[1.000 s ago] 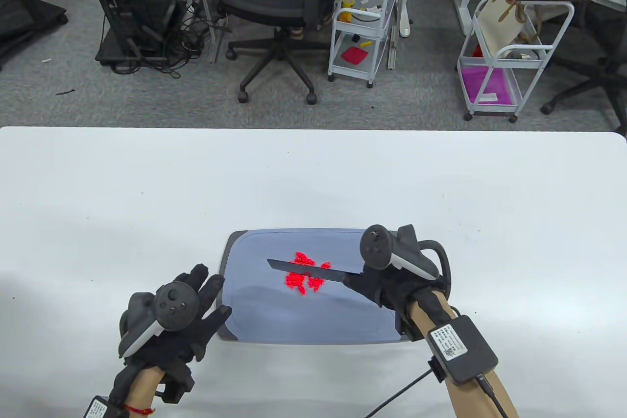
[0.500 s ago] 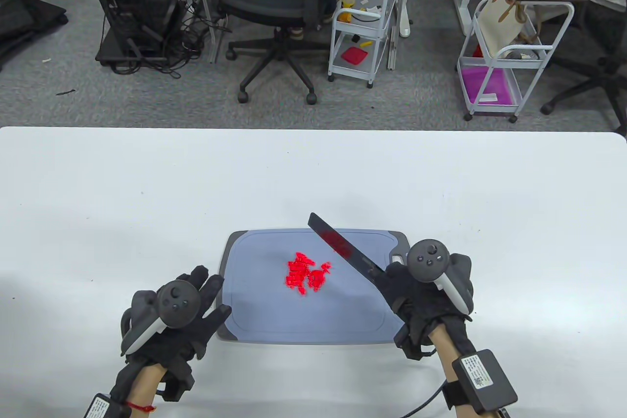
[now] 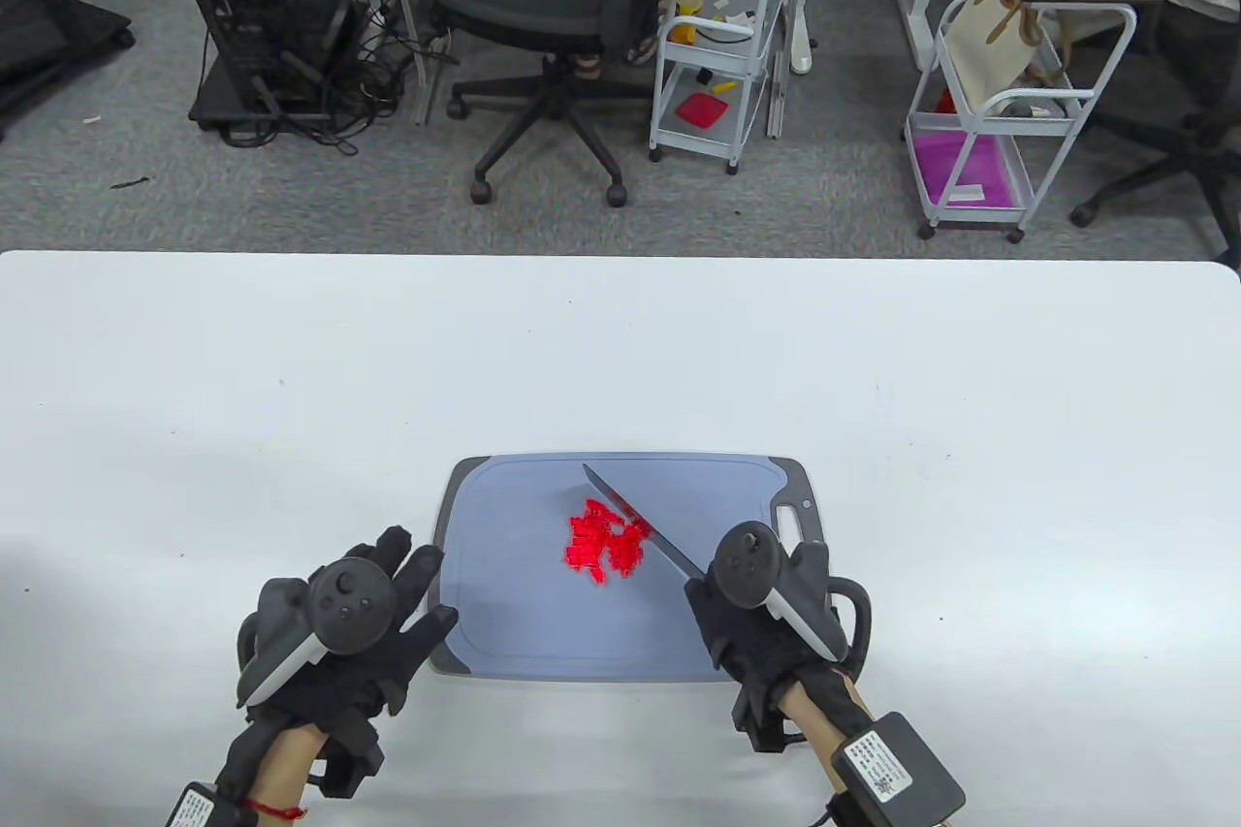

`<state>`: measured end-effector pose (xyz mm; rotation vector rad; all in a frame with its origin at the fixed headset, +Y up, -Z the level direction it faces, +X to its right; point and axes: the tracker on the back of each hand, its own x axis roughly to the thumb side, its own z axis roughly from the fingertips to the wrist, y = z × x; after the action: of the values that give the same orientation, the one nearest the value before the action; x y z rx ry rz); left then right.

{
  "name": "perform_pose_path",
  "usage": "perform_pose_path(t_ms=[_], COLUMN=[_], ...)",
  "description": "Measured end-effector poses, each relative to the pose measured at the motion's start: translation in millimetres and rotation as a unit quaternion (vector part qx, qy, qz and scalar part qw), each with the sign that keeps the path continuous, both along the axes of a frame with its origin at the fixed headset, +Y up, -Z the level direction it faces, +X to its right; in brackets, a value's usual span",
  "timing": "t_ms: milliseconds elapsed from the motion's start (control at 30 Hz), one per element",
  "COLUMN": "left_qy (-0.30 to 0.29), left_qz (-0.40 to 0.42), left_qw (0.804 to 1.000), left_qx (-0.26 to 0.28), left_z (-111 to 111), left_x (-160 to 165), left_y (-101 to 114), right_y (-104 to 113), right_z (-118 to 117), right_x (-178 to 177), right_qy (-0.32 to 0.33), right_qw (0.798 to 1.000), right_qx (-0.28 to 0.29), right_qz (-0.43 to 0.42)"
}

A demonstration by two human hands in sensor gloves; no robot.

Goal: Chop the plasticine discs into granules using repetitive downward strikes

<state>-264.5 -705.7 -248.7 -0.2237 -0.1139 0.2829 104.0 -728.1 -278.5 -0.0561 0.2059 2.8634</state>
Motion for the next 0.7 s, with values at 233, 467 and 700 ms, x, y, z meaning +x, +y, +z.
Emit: perform_pose_path(t_ms=[233,467,700], left_qy=[0.001,0.002,0.0], left_qz=[0.002,0.002,0.002], left_qw=[1.0,1.0,1.0], left_qx=[-0.001,-0.001,-0.005], left_z=[-1,0,0], left_x=[-1,-3,-2], left_y=[0,0,0], right_y=[23,-8,-22], right_z=[8,9,-14], right_x=[-18,-42,-8], right_qy=[0.017,0.03,-0.013], right_qw=[0.997,0.977,0.969], right_qx=[-0.002,-0.139,-0.156], right_qz=[-0.079,-0.157,-0.193])
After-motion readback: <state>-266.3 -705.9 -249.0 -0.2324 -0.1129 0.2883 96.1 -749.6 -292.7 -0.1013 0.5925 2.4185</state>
